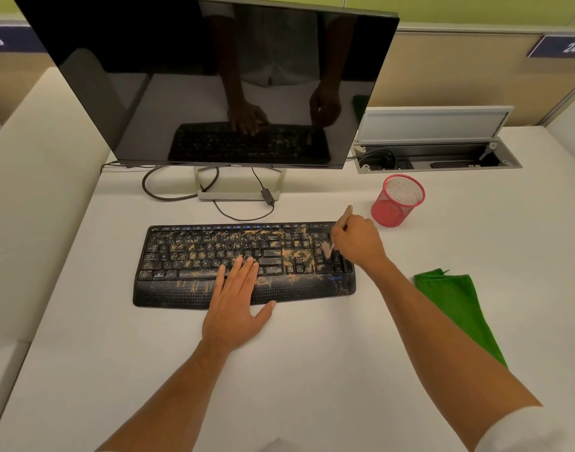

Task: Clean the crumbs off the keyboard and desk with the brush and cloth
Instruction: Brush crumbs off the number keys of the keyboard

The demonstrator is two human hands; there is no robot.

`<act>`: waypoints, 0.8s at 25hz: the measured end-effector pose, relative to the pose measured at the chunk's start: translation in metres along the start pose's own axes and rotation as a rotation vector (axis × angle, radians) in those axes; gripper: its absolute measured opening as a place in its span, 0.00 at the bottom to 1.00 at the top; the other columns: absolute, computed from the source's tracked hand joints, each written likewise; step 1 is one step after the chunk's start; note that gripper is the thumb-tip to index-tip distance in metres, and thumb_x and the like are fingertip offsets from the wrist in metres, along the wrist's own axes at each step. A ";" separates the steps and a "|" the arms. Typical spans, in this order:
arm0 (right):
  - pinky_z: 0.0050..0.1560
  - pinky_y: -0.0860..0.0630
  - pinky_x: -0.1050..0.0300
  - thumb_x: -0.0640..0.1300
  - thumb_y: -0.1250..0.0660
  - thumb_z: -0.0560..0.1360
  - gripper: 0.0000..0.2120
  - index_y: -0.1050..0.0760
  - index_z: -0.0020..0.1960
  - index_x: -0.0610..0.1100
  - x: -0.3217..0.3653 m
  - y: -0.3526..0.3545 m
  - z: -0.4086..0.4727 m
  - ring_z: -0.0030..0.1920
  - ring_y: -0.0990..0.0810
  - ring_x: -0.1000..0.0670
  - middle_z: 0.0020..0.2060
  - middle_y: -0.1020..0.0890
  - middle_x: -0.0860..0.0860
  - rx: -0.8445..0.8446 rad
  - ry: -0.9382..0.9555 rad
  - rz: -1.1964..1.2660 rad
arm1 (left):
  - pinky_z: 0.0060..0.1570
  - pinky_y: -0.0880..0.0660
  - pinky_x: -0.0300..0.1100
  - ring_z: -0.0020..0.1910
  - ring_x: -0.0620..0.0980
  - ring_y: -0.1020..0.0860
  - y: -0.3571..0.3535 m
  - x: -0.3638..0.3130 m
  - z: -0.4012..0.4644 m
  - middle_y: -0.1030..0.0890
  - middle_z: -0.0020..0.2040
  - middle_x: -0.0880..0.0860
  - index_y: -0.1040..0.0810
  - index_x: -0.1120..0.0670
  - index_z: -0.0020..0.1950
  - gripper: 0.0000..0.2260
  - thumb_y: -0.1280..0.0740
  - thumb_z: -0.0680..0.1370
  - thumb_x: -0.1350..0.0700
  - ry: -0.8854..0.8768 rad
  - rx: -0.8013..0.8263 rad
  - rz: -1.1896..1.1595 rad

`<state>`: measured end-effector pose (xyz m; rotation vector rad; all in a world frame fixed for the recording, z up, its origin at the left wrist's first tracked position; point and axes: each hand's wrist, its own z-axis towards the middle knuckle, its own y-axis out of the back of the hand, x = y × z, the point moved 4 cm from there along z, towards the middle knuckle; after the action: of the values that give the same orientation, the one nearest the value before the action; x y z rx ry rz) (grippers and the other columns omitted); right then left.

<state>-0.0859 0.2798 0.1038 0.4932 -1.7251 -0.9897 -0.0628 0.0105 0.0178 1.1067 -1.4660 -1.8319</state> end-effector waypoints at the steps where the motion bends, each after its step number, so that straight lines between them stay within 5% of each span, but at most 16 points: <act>1: 0.40 0.21 0.48 0.50 0.49 0.76 0.23 0.25 0.33 0.38 0.000 0.000 -0.004 0.33 0.20 0.42 0.29 0.20 0.44 0.042 -0.004 -0.041 | 0.78 0.56 0.54 0.80 0.48 0.54 0.000 0.000 0.000 0.45 0.80 0.50 0.43 0.55 0.80 0.36 0.46 0.79 0.34 -0.002 -0.004 -0.004; 6: 0.44 0.18 0.43 0.43 0.40 0.74 0.16 0.22 0.37 0.33 -0.007 0.003 -0.007 0.36 0.18 0.38 0.32 0.18 0.39 0.193 -0.067 -0.014 | 0.78 0.57 0.54 0.80 0.48 0.54 0.000 0.000 0.000 0.46 0.80 0.50 0.44 0.55 0.80 0.36 0.46 0.79 0.34 0.000 0.003 0.005; 14: 0.33 0.23 0.57 0.47 0.48 0.84 0.24 0.26 0.32 0.44 0.016 0.011 0.017 0.31 0.19 0.47 0.28 0.20 0.50 -0.084 0.060 0.042 | 0.78 0.58 0.53 0.80 0.47 0.55 0.000 0.000 0.000 0.46 0.80 0.50 0.44 0.55 0.80 0.36 0.47 0.79 0.34 0.002 0.007 -0.006; 18: 0.40 0.22 0.53 0.45 0.47 0.83 0.21 0.22 0.38 0.40 0.020 -0.001 0.021 0.33 0.21 0.47 0.30 0.20 0.50 0.024 0.050 -0.029 | 0.78 0.58 0.53 0.80 0.47 0.55 0.000 0.000 0.000 0.46 0.80 0.49 0.44 0.55 0.80 0.36 0.48 0.79 0.33 0.007 0.006 0.000; 20: 0.33 0.28 0.55 0.42 0.44 0.80 0.16 0.25 0.37 0.39 0.021 -0.002 0.021 0.35 0.22 0.44 0.31 0.22 0.47 0.090 0.028 -0.085 | 0.77 0.58 0.53 0.80 0.47 0.55 0.000 0.000 0.000 0.46 0.80 0.50 0.44 0.55 0.80 0.36 0.47 0.79 0.33 0.007 0.008 -0.002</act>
<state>-0.1134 0.2719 0.1120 0.6406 -1.7413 -0.9633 -0.0631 0.0105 0.0175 1.1174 -1.4695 -1.8231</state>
